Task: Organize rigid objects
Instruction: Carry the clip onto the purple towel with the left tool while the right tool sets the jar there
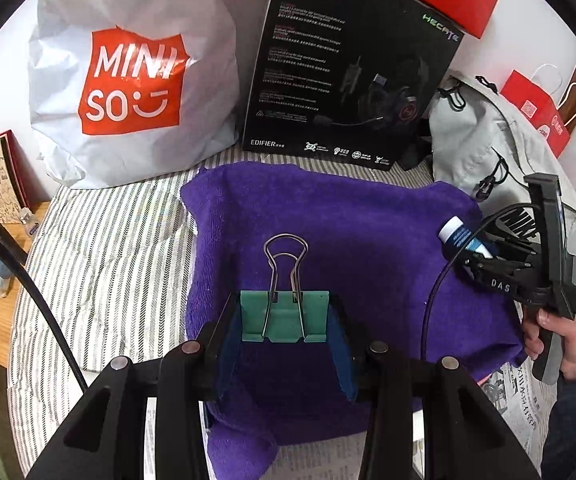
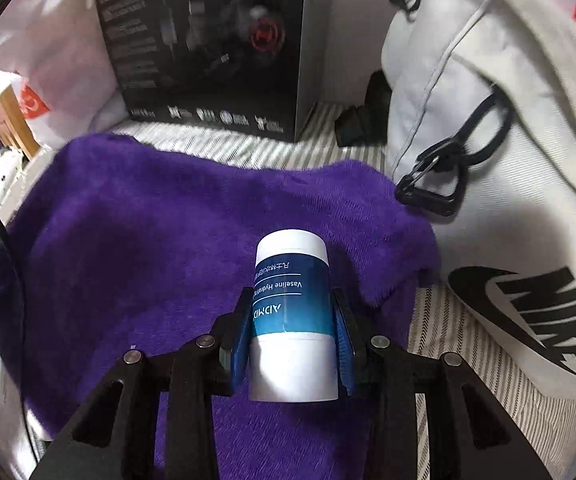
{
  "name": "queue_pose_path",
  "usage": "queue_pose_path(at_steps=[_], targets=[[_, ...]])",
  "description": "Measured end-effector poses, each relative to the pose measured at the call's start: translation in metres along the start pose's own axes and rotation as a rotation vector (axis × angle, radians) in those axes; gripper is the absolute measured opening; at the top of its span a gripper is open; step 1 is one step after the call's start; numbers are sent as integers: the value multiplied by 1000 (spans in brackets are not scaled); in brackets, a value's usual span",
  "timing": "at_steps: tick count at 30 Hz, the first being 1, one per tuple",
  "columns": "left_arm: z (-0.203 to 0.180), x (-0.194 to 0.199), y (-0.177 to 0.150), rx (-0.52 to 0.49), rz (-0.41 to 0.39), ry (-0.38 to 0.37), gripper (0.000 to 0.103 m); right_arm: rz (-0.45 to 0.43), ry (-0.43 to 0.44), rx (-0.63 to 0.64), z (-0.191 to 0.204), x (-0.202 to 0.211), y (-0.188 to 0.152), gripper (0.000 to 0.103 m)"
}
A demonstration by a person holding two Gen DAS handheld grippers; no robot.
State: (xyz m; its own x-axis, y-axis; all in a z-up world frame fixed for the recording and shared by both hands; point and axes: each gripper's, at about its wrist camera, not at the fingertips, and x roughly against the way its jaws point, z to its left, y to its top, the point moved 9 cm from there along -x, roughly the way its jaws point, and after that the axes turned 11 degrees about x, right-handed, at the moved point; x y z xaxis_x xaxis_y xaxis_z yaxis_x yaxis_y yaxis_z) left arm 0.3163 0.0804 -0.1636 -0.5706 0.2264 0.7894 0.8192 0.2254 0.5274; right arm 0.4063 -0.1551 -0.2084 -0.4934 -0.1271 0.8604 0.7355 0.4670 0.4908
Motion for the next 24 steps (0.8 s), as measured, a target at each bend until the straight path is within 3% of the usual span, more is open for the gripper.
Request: queue_pose_path(at_steps=[4, 12, 18, 24], targets=[[0, -10, 5, 6, 10, -17, 39, 3, 22, -6, -1, 0, -2, 36], [-5, -35, 11, -4, 28, -21, 39, 3, 19, 15, 1, 12, -15, 52], [-8, -51, 23, -1, 27, -11, 39, -27, -20, 0, -1, 45, -24, 58], [-13, -66, 33, -2, 29, 13, 39, -85, 26, -83, 6, 86, -48, 58]])
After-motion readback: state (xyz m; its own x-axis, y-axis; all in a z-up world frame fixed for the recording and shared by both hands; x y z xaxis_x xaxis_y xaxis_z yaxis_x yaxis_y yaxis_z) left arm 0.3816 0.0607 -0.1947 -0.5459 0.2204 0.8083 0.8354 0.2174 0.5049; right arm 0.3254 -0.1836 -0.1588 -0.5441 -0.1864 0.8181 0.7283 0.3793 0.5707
